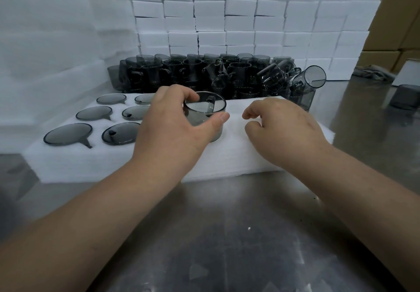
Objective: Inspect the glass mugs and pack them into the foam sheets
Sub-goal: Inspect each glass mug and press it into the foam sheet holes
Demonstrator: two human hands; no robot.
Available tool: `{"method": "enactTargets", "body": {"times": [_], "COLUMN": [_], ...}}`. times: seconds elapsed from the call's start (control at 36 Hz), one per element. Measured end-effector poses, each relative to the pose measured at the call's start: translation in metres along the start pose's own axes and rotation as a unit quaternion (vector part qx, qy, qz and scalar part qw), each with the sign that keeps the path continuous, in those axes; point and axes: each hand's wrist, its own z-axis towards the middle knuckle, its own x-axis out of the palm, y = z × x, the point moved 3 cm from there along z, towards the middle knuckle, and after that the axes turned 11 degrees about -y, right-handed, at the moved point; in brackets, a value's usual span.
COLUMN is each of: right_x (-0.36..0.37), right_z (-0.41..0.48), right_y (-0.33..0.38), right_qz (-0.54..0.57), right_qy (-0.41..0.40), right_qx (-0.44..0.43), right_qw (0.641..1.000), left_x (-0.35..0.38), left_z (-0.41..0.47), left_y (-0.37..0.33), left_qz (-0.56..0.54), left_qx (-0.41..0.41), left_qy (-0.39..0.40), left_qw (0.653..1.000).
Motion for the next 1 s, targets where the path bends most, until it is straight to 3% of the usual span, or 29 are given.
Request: {"method": "enactTargets", "body": {"times": [0.53, 1.0], "right_x": [-0.0003, -0.0002], "right_z": [-0.0008, -0.0012], "right_y": [0.001, 0.0016], "right_qz": [0.003, 0.005], "right_qy": [-0.005, -0.004], "right_qx": [-0.011, -0.012], "right_qw": [1.0, 1.0], "left_x": [0.0007, -0.0035], "left_z": [-0.0021, -0.0024], "left_y": [-0.0026, -0.0032], "left_qz": [0.128, 0.087], "left_qx": [0.008, 0.021], "left_qy": [0.023, 0.048], "left_qw": [0.991, 0.995]}}
